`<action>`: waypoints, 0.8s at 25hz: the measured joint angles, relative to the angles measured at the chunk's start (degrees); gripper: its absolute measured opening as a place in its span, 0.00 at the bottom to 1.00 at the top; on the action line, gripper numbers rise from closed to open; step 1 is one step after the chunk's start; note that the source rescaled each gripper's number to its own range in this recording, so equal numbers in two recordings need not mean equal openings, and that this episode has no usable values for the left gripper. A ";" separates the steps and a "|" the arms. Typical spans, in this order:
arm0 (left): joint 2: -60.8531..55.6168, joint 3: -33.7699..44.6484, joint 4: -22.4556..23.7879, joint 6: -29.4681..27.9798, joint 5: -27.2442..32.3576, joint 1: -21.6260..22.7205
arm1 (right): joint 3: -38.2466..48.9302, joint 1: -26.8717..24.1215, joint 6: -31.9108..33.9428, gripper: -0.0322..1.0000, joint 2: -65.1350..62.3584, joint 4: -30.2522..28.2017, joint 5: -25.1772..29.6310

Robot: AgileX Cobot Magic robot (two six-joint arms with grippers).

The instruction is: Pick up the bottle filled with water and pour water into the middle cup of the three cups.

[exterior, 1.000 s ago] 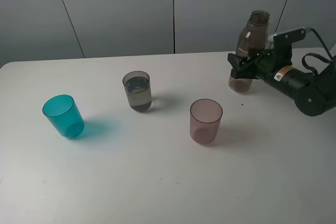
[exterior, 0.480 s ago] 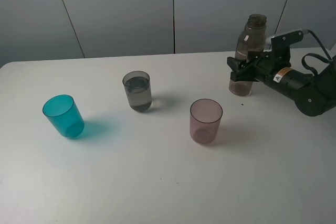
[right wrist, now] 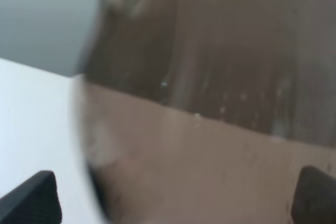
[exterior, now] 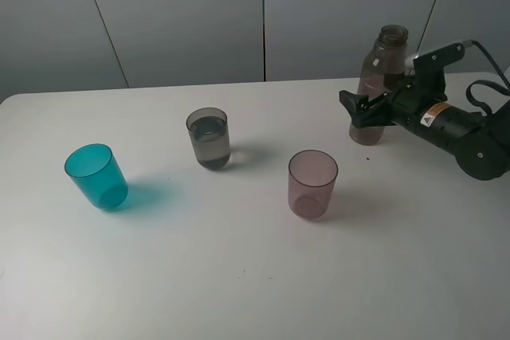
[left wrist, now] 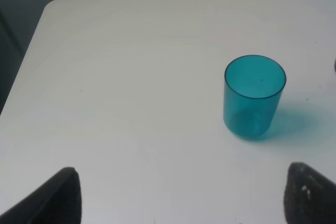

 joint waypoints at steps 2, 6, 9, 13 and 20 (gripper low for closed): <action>0.00 0.00 0.00 0.00 0.00 0.00 | 2.82 0.00 -1.84 0.99 -1.54 0.59 0.00; 0.00 0.00 0.00 0.00 0.00 0.00 | 9.44 0.00 -5.90 0.99 -5.59 5.51 0.00; 0.00 0.00 0.00 0.00 0.00 0.00 | 14.39 0.00 -7.02 0.99 -9.29 10.24 0.00; 0.00 0.00 0.00 0.00 0.00 0.00 | 19.73 0.00 -7.24 0.99 -16.09 13.41 0.78; 0.00 0.00 0.00 0.00 0.00 0.00 | 20.72 0.00 2.84 0.99 -39.48 13.08 20.60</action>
